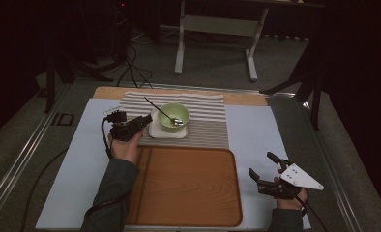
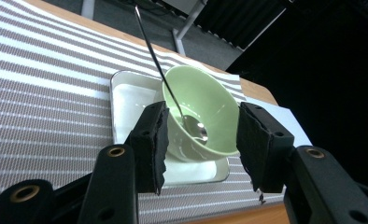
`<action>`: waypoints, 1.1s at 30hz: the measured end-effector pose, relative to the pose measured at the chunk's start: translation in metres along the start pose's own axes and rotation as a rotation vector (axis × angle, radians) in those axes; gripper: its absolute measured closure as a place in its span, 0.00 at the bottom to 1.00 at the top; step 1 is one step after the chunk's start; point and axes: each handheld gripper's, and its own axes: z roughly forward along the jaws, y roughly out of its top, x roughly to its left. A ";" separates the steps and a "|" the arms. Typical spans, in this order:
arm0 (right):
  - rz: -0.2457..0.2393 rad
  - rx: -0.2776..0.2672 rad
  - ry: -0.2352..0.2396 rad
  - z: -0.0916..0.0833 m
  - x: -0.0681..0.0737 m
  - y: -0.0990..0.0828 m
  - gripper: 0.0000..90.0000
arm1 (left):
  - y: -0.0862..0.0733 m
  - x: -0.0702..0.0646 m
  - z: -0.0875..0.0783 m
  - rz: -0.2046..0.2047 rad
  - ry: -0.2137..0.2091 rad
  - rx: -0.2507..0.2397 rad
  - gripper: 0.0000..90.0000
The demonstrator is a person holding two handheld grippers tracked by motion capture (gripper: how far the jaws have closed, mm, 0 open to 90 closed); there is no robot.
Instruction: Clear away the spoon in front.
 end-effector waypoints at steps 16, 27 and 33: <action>0.004 -0.001 0.001 0.000 -0.002 -0.001 0.15 | 0.008 0.014 0.037 -0.029 0.035 0.033 0.63; 0.006 0.002 0.001 0.001 -0.003 -0.002 0.15 | 0.015 0.022 0.052 -0.035 0.046 0.035 0.69; 0.012 0.002 0.004 0.002 -0.005 -0.003 0.15 | 0.020 0.022 0.065 -0.025 0.070 0.047 0.74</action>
